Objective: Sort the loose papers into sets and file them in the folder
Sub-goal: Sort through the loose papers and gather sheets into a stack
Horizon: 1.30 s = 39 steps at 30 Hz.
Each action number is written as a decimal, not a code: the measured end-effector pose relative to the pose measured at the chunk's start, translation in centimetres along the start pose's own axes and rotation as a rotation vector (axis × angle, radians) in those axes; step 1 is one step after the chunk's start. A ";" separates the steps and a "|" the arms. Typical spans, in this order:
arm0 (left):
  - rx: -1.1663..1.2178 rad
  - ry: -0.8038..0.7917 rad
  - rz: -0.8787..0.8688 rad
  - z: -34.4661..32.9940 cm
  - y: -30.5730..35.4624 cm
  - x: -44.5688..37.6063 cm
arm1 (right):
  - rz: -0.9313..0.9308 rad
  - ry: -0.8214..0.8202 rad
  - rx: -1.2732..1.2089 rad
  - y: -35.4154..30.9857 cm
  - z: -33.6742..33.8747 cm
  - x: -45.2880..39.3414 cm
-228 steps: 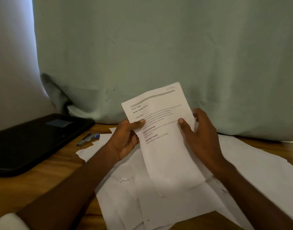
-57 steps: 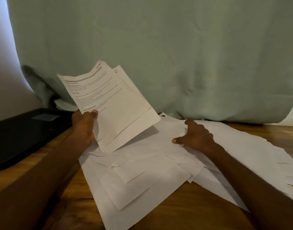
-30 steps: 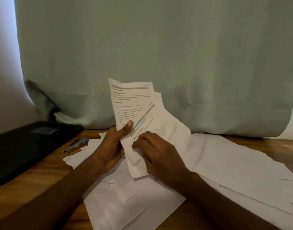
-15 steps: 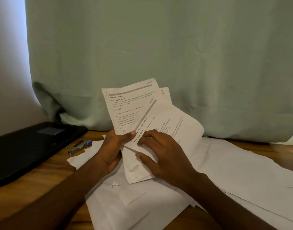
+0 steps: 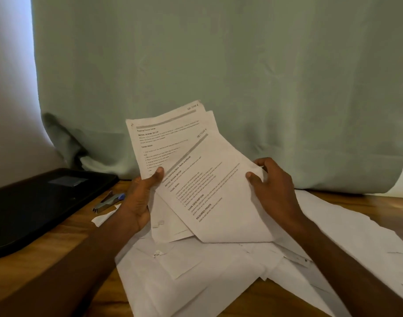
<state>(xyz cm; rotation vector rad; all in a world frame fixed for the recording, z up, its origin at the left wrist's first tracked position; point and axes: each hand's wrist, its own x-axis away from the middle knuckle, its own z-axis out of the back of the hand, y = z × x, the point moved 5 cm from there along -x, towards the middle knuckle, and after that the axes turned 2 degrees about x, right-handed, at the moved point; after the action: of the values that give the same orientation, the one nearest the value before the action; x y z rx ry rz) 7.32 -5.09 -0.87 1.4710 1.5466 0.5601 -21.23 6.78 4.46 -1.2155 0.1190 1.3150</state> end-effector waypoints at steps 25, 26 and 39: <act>-0.103 0.473 -0.092 6.4 2.7 -1.3 | 0.146 -0.027 0.383 2.4 -1.1 0.7; -0.113 0.472 -0.071 6.7 2.7 -1.4 | 0.215 -0.143 0.238 1.2 -3.0 1.7; -0.154 0.426 0.035 7.2 2.0 -1.7 | 0.263 -0.600 0.306 -0.1 -8.2 4.4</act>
<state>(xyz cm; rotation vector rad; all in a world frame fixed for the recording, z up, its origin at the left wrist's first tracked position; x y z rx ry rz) 14.20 -8.12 -2.22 1.3172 1.7555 1.0425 -15.22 3.80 -2.01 -0.5260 0.0446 1.7674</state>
